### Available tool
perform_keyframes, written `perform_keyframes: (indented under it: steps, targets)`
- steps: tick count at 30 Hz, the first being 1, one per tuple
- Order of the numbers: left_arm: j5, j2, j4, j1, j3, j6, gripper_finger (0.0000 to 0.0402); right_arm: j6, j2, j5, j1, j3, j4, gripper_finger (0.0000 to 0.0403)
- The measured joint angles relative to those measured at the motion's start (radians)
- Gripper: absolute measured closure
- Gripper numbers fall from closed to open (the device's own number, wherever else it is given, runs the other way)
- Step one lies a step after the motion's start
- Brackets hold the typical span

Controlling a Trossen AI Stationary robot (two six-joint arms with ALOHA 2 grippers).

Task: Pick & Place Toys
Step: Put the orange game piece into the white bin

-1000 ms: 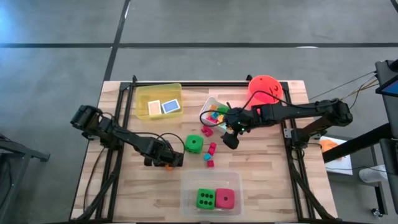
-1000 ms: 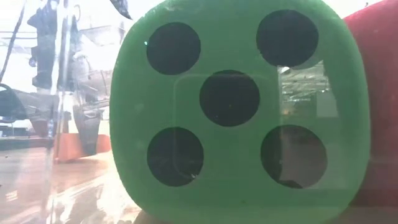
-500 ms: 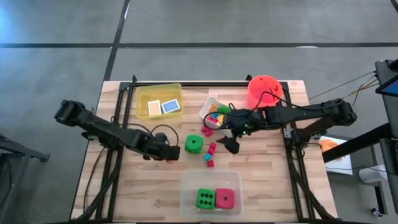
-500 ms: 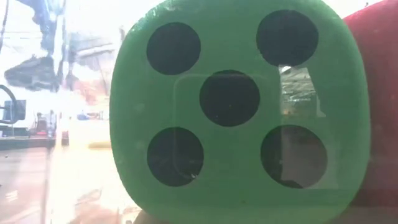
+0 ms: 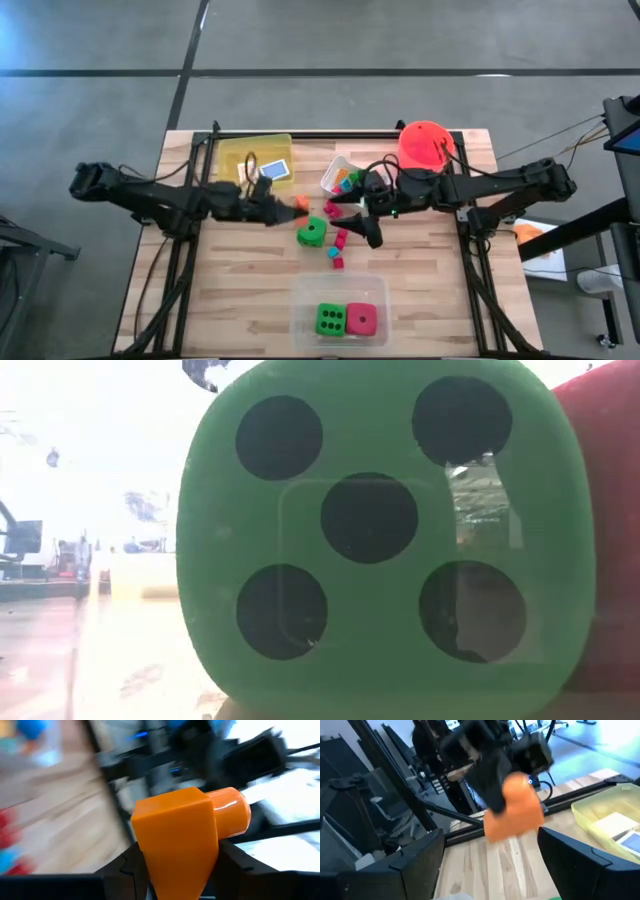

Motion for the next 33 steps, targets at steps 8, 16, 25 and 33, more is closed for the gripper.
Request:
perform_keyframes:
  steps: [8,16,25,33]
  targets:
    - [0.043,0.004,0.171,0.077,0.001,0.149,0.0256,0.444,0.005,0.109,-0.002,0.096,-0.100,0.0085]
    - [0.101,0.024,0.191,0.078,0.001,0.257,0.0256,0.477,0.053,0.085,-0.003,0.177,-0.133,0.0085]
    - [0.127,0.027,0.292,0.070,0.001,0.315,0.0256,0.446,0.160,0.080,-0.005,0.306,-0.161,0.0085]
    - [0.134,0.032,0.311,0.069,0.001,0.317,0.0256,0.421,0.194,0.132,-0.015,0.383,-0.194,0.0085]
